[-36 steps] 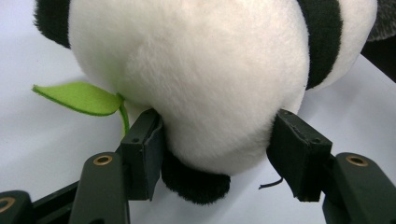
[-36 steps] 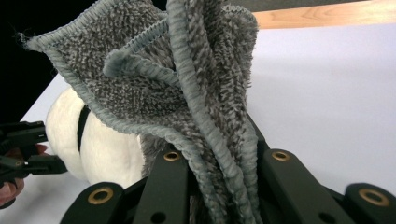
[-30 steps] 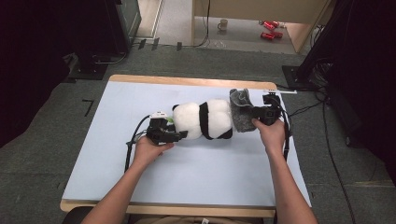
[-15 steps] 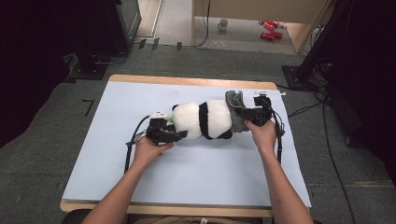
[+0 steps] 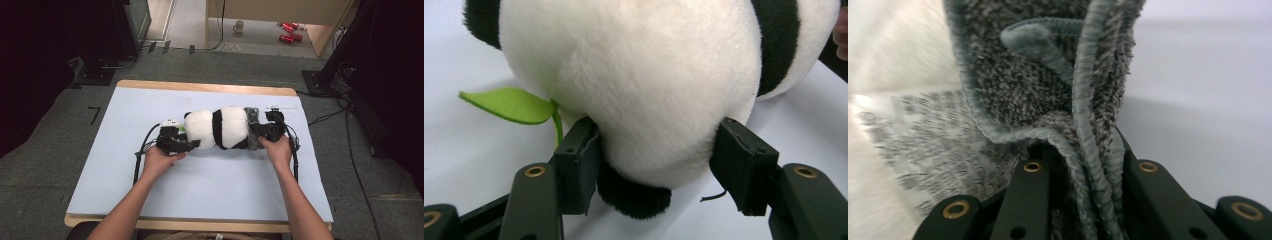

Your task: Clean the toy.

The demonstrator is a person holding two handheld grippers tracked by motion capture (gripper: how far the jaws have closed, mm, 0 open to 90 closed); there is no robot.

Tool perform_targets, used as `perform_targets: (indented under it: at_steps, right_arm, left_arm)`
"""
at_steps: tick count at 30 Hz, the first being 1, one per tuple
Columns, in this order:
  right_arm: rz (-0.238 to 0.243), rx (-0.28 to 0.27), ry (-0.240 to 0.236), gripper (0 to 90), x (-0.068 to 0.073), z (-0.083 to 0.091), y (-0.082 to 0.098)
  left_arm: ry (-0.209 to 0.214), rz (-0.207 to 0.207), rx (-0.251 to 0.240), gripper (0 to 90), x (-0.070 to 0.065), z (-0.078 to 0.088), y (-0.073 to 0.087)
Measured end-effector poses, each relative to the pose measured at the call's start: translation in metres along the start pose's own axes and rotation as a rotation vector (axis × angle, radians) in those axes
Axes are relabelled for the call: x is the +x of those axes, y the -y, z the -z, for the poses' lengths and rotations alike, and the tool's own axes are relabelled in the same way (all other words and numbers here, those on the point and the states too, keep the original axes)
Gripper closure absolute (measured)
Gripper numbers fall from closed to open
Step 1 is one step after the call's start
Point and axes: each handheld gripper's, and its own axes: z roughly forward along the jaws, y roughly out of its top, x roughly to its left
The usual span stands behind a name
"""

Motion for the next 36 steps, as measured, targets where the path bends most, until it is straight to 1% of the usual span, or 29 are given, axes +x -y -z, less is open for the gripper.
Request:
perform_targets:
  at_steps: [1, 4, 7, 9, 11, 13, 14, 15, 17, 19, 21, 22, 24, 26, 30, 33, 36]
  right_arm:
    - [-0.007, 0.014, 0.001, 79.2, 0.001, -0.002, 0.002]
    - [0.006, 0.033, 0.011, 79.3, 0.005, -0.007, 0.008]
    - [0.008, 0.045, 0.003, 79.1, 0.003, -0.007, 0.011]
    - [0.011, 0.065, 0.005, 78.8, 0.000, -0.006, 0.012]
    - [0.013, 0.059, 0.010, 78.4, -0.004, -0.003, 0.013]
    - [-0.005, 0.050, -0.001, 78.3, -0.006, 0.002, 0.012]
    - [-0.003, 0.051, 0.000, 78.3, -0.007, 0.004, 0.012]
    - [0.006, 0.043, 0.002, 78.4, -0.009, 0.006, 0.012]
    - [0.002, 0.034, 0.006, 78.4, -0.011, 0.011, 0.010]
    - [-0.008, 0.012, 0.007, 78.5, -0.014, 0.018, 0.007]
    - [-0.003, -0.014, 0.007, 78.5, -0.015, 0.026, 0.004]
    - [-0.007, -0.029, 0.003, 78.6, -0.014, 0.030, 0.002]
    - [0.000, -0.063, -0.002, 78.6, -0.013, 0.040, -0.003]
    - [0.000, -0.087, 0.001, 78.6, -0.011, 0.049, -0.007]
    - [0.012, -0.146, -0.024, 78.6, -0.007, 0.065, -0.015]
    - [0.033, -0.170, -0.035, 78.6, 0.000, 0.070, -0.019]
    - [0.054, -0.177, -0.043, 78.5, 0.009, 0.065, -0.021]
  left_arm:
    - [-0.003, 0.000, 0.004, 39.5, 0.000, 0.000, 0.000]
    - [-0.004, 0.002, 0.008, 39.4, 0.003, 0.001, 0.000]
    - [-0.005, 0.002, 0.008, 39.6, 0.003, 0.001, -0.002]
    - [-0.003, 0.004, 0.008, 39.6, 0.003, 0.001, -0.002]
    - [-0.003, 0.010, 0.010, 39.6, 0.003, 0.001, -0.002]
    - [0.002, 0.014, 0.011, 39.6, 0.003, 0.001, -0.001]
    - [0.003, 0.017, 0.009, 39.5, 0.003, 0.001, -0.001]
    - [0.004, 0.018, 0.009, 39.5, 0.003, 0.001, -0.001]
    - [0.004, 0.020, 0.009, 39.5, 0.003, 0.001, -0.001]
    - [0.002, 0.020, 0.013, 39.5, 0.002, 0.001, -0.001]
    - [0.001, 0.019, 0.015, 39.5, 0.002, 0.001, -0.001]
    - [0.001, 0.018, 0.014, 39.5, 0.002, 0.001, -0.001]
    - [0.002, 0.018, 0.013, 39.4, 0.002, 0.001, -0.001]
    - [0.000, 0.017, 0.012, 39.3, 0.001, 0.001, -0.001]
    - [-0.003, 0.014, 0.014, 39.3, 0.000, 0.001, -0.002]
    - [-0.005, 0.012, 0.017, 39.2, 0.000, 0.001, -0.002]
    - [-0.005, 0.012, 0.018, 39.2, 0.000, 0.002, -0.001]
